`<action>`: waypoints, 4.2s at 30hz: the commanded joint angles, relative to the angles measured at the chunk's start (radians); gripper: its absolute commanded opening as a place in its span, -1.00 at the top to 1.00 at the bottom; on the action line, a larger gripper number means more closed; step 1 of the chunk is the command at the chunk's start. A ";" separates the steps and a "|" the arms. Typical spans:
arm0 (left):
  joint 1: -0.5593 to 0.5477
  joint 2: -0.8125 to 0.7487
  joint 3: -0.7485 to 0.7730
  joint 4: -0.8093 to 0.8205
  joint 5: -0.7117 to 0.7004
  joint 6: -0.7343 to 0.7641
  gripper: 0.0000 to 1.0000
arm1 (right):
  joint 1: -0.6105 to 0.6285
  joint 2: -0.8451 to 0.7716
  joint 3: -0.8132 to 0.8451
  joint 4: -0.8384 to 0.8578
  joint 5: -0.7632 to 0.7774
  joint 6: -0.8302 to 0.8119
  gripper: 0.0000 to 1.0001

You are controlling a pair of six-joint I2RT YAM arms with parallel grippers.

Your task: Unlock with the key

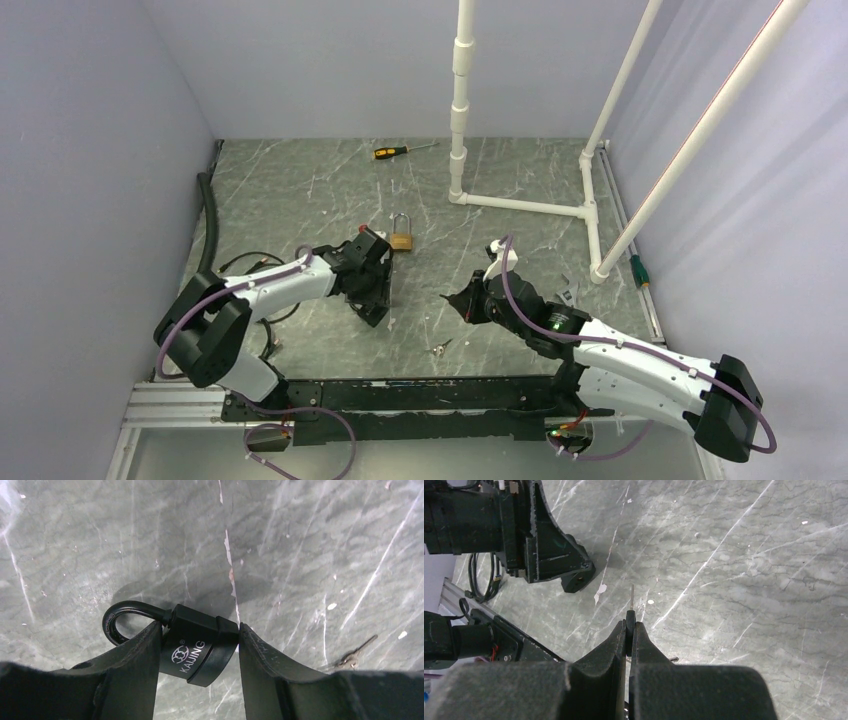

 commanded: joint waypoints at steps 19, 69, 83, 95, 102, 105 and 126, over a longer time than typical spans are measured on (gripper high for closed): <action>-0.002 -0.047 0.001 -0.030 0.054 0.130 -0.41 | 0.001 0.004 -0.028 0.066 -0.013 0.021 1.00; -0.004 0.176 0.153 -0.065 -0.017 0.121 0.43 | 0.000 0.043 -0.019 0.072 -0.027 0.004 1.00; -0.017 -0.227 0.001 0.111 0.141 0.144 0.77 | 0.000 -0.010 0.045 0.011 0.000 -0.034 1.00; -0.017 -0.621 -0.151 0.377 0.240 0.017 0.81 | 0.007 -0.087 0.119 0.145 -0.177 -0.137 1.00; -0.017 -0.705 -0.178 0.487 0.282 -0.022 0.88 | 0.097 -0.106 0.154 0.250 -0.194 -0.208 1.00; -0.016 -0.737 -0.177 0.513 0.288 -0.041 0.98 | 0.154 -0.113 0.162 0.277 -0.150 -0.245 1.00; -0.017 -0.823 -0.323 0.719 0.176 -0.234 1.00 | 0.326 -0.093 0.141 0.348 0.116 -0.279 1.00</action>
